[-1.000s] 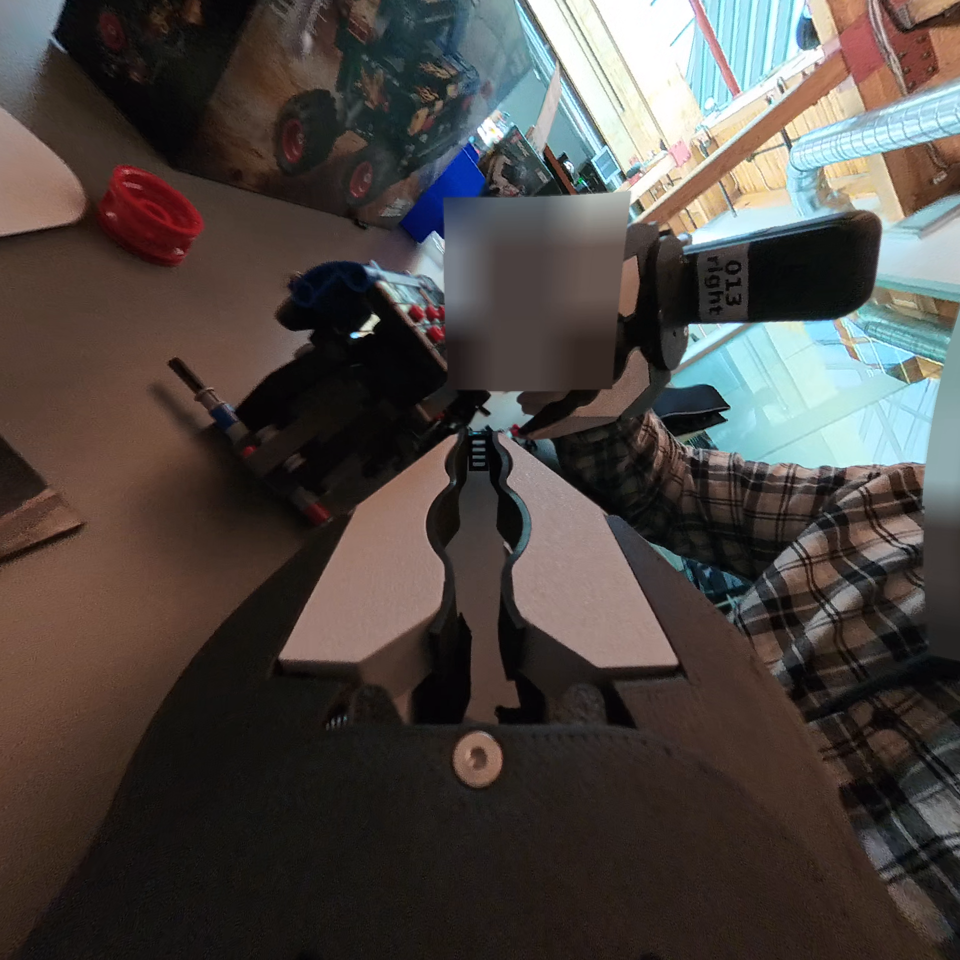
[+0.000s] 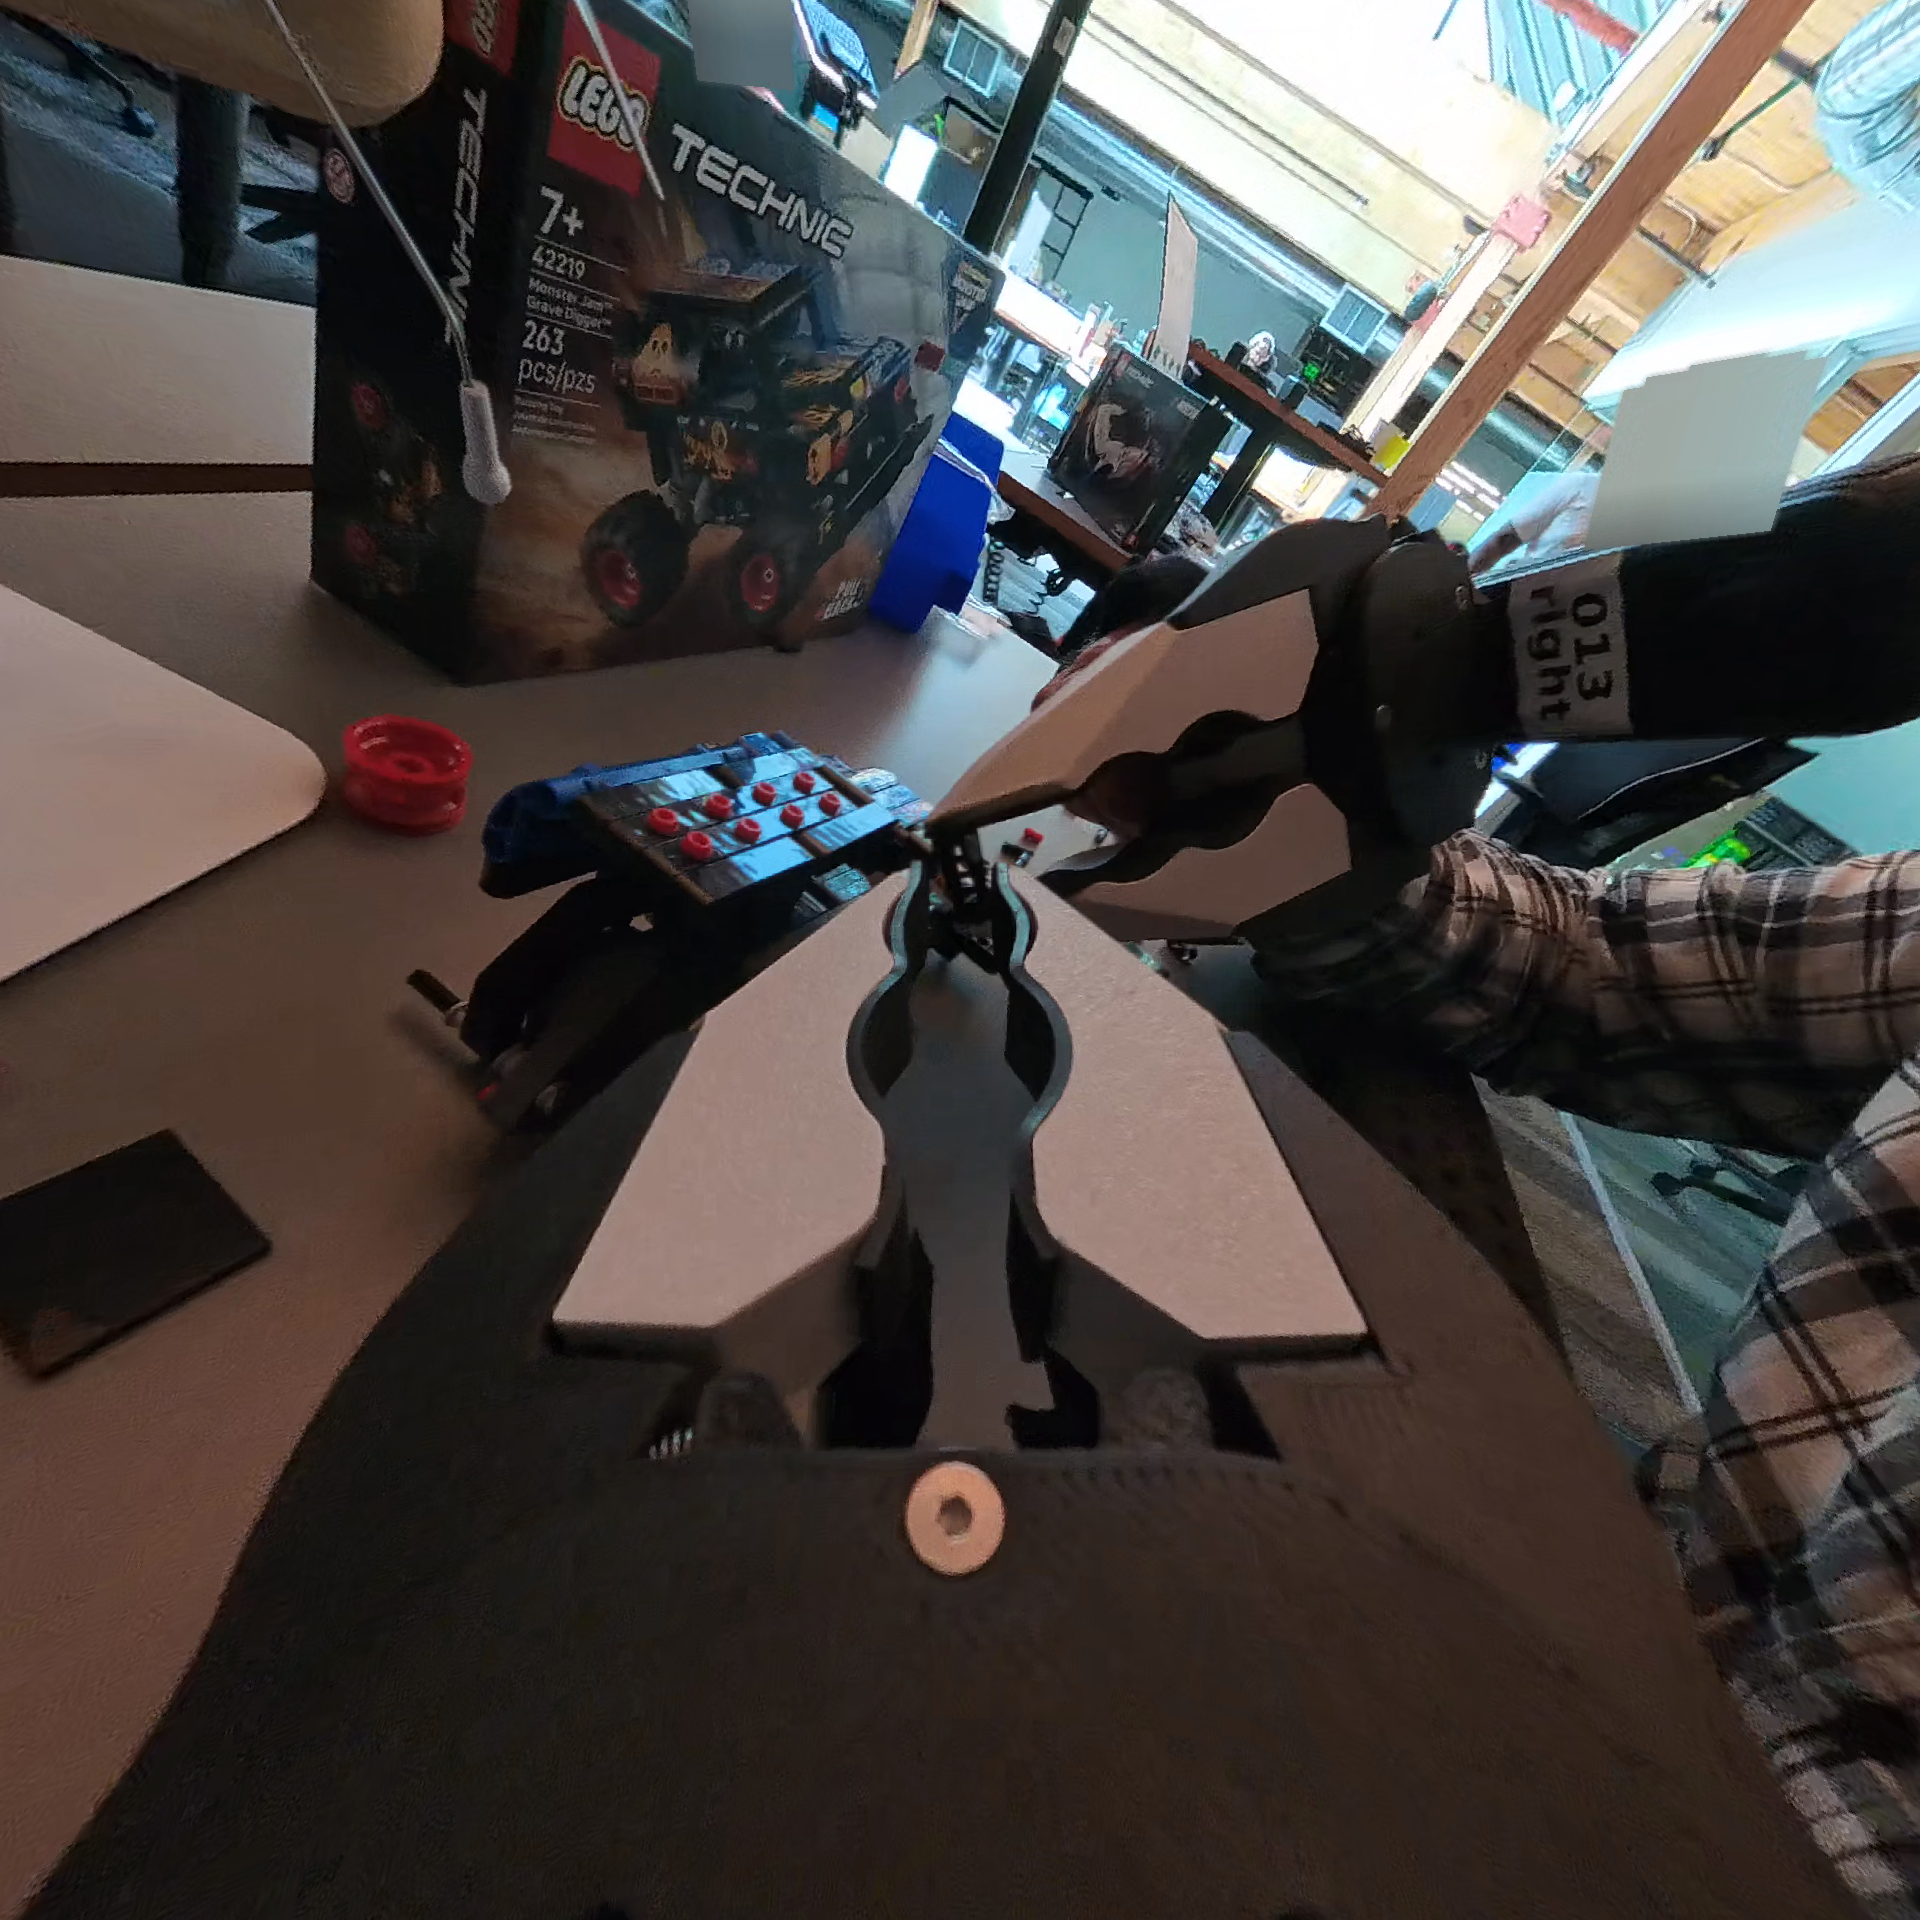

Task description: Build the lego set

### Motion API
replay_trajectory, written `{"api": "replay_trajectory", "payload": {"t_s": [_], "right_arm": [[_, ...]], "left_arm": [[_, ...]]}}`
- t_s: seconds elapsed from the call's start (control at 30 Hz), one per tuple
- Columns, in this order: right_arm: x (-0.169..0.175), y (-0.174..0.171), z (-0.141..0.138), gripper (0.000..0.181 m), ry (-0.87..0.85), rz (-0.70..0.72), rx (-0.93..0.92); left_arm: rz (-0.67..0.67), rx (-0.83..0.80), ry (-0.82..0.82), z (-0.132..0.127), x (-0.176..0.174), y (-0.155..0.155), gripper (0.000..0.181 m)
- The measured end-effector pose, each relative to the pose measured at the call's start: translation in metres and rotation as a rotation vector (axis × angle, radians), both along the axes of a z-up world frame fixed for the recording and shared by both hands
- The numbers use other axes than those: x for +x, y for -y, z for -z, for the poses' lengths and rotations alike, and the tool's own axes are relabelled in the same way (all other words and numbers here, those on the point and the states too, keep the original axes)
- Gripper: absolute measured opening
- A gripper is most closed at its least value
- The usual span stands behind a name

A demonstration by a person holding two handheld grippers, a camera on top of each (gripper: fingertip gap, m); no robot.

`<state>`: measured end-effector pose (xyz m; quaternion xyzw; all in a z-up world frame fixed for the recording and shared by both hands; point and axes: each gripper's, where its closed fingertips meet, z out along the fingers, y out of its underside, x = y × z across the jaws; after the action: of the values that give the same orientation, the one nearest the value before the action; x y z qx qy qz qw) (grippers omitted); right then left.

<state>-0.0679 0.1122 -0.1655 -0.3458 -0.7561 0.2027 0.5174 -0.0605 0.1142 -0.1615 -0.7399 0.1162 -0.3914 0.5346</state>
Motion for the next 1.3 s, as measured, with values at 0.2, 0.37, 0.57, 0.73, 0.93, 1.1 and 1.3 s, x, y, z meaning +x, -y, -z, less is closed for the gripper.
{"api": "replay_trajectory", "payload": {"t_s": [0.2,0.37,0.57,0.73,0.93,1.1,1.3], "right_arm": [[-0.001,0.000,0.005,0.013,0.019,0.018,0.074],[-0.002,-0.001,0.007,0.013,0.025,0.033,0.088],[-0.003,-0.002,0.008,0.013,0.031,0.046,0.108],[-0.003,-0.003,0.009,0.013,0.035,0.052,0.108],[-0.004,-0.003,0.009,0.014,0.035,0.053,0.093],[-0.004,-0.003,0.009,0.014,0.034,0.048,0.073],[-0.003,-0.003,0.010,0.013,0.038,0.036,0.052]], "left_arm": [[-0.031,0.006,-0.050,0.002,0.001,-0.001,0.002],[-0.042,-0.015,-0.050,0.006,0.001,-0.003,0.005],[-0.063,-0.021,-0.058,0.008,0.001,-0.005,0.006],[-0.068,-0.020,-0.069,0.008,0.000,-0.006,0.006],[-0.072,-0.021,-0.054,0.009,0.000,-0.006,0.004],[-0.078,-0.025,-0.041,0.010,0.000,-0.007,0.004],[-0.086,-0.035,-0.029,0.013,-0.001,-0.008,0.002]]}}
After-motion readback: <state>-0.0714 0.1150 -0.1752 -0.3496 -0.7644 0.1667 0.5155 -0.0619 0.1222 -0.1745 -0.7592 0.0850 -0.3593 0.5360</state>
